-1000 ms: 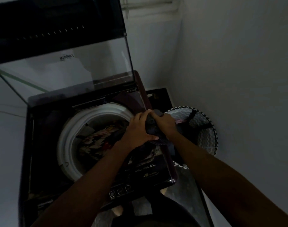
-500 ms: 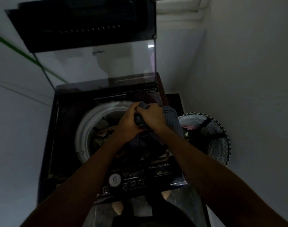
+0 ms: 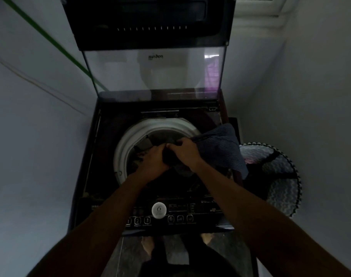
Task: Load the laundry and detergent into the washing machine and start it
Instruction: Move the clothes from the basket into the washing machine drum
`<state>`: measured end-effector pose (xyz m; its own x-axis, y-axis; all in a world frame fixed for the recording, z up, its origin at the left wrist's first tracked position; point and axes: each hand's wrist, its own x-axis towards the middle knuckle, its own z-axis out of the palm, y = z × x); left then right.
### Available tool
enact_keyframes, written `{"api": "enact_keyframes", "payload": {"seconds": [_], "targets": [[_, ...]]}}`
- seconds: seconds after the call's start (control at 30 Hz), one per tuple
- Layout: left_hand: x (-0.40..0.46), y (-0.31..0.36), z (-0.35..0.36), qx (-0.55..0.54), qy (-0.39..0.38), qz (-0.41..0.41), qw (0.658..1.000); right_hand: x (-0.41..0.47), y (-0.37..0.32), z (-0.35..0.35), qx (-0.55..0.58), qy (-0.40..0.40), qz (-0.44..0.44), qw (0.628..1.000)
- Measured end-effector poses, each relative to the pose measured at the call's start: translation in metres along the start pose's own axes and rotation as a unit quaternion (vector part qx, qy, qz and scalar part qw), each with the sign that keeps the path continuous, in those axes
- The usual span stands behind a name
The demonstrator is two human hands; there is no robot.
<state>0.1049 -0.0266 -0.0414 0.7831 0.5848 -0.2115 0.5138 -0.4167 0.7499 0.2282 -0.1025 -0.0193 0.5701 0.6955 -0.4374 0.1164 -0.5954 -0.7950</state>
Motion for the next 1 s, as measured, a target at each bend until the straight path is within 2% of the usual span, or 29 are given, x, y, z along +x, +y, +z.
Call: {"api": "enact_keyframes", "payload": {"seconds": [0.1,0.17,0.27,0.4,0.47,0.53,0.67,0.8,0.9,1.0], "targets": [[0.001,0.001,0.003,0.033,-0.045,0.016,0.998,0.002,0.011,-0.007,-0.092,-0.033,0.001,0.995],[0.002,0.005,0.009,0.032,-0.064,0.031,0.997,0.004,0.021,-0.013,-0.159,-0.016,-0.029,0.987],[0.007,0.017,0.017,-0.019,-0.099,0.038,0.994,0.007,0.028,-0.029,-0.24,0.068,-0.091,0.964],[0.034,0.016,0.045,-0.012,-0.087,0.034,0.996,0.006,0.035,-0.057,-0.363,0.206,-0.137,0.898],[0.033,0.044,0.048,-0.014,-0.05,0.036,0.998,0.003,0.04,-0.072,-0.351,0.237,-0.093,0.901],[0.036,0.065,0.056,-0.009,-0.033,0.051,0.998,0.005,0.051,-0.089,-0.303,0.233,-0.02,0.924],[0.051,0.083,0.075,0.002,-0.053,0.061,0.997,0.01,0.081,-0.12,-0.131,0.157,0.069,0.976],[0.059,0.093,0.091,0.009,-0.071,0.042,0.996,0.01,0.098,-0.135,-0.028,0.079,0.074,0.994],[0.06,0.097,0.097,-0.002,-0.078,0.04,0.996,0.014,0.096,-0.138,-0.026,0.058,0.057,0.996],[0.059,0.098,0.099,-0.052,-0.078,0.038,0.995,0.012,0.081,-0.131,-0.144,0.109,0.065,0.981]]}}
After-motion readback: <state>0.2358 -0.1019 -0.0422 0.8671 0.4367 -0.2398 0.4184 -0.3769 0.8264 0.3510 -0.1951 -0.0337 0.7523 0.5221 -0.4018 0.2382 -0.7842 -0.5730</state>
